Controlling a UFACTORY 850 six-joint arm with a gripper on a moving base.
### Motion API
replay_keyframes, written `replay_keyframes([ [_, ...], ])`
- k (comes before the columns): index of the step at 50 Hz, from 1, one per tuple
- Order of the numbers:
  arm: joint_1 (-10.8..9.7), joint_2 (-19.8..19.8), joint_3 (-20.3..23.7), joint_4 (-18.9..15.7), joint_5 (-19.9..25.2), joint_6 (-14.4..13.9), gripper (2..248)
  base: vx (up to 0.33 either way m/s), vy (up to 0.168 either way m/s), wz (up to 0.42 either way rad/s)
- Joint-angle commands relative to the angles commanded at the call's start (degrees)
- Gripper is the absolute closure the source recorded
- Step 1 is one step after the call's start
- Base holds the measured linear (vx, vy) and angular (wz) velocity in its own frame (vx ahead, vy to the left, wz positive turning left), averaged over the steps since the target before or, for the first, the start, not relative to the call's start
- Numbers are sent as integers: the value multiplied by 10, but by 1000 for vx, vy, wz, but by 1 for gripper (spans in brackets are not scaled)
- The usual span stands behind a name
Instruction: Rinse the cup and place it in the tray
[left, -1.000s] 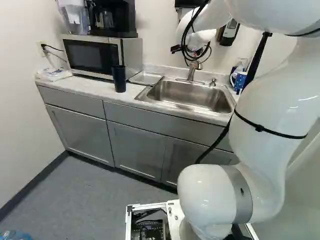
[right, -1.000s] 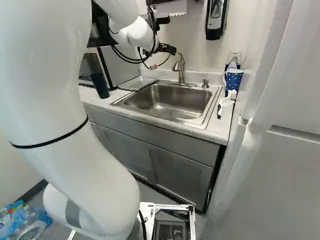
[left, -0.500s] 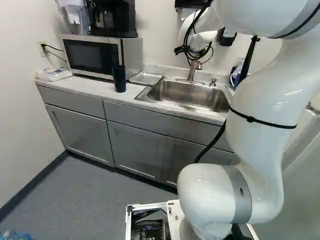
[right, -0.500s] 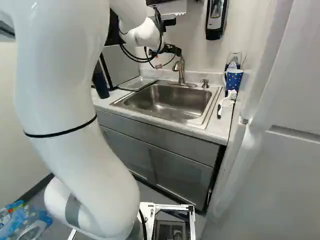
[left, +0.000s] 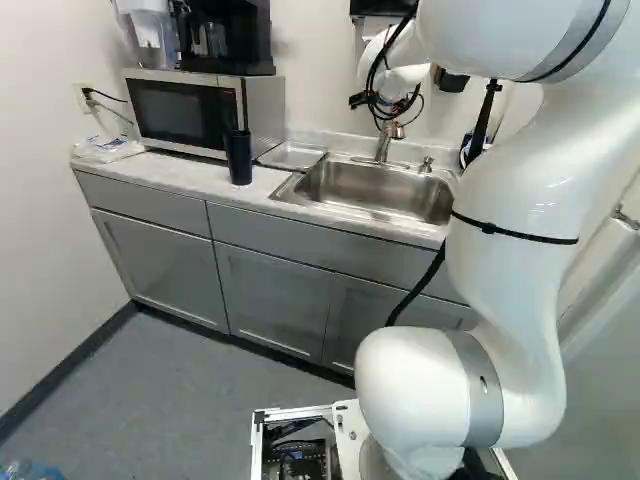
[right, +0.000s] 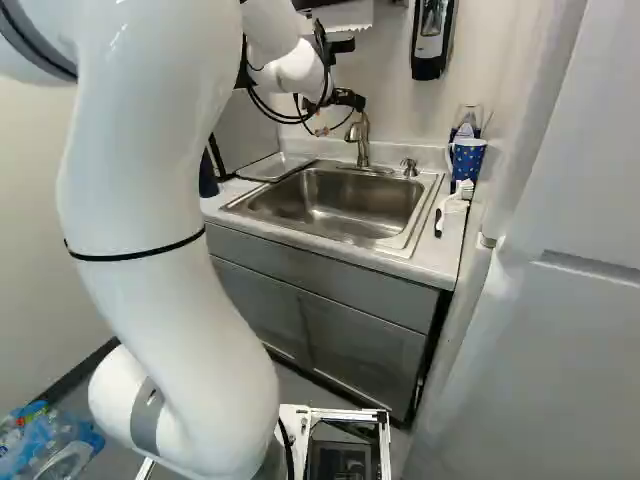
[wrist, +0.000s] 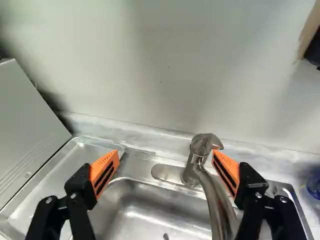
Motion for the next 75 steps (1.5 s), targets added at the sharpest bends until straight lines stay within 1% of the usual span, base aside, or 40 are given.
replay_keyframes([
  [18, 1, -15, -17, 0, 14, 0, 3, 0, 0, 0],
  [50, 2, -28, -31, 0, 51, 0, 3, 0, 0, 0],
  [75, 2, -25, -29, 0, 51, 0, 3, 0, 0, 0],
])
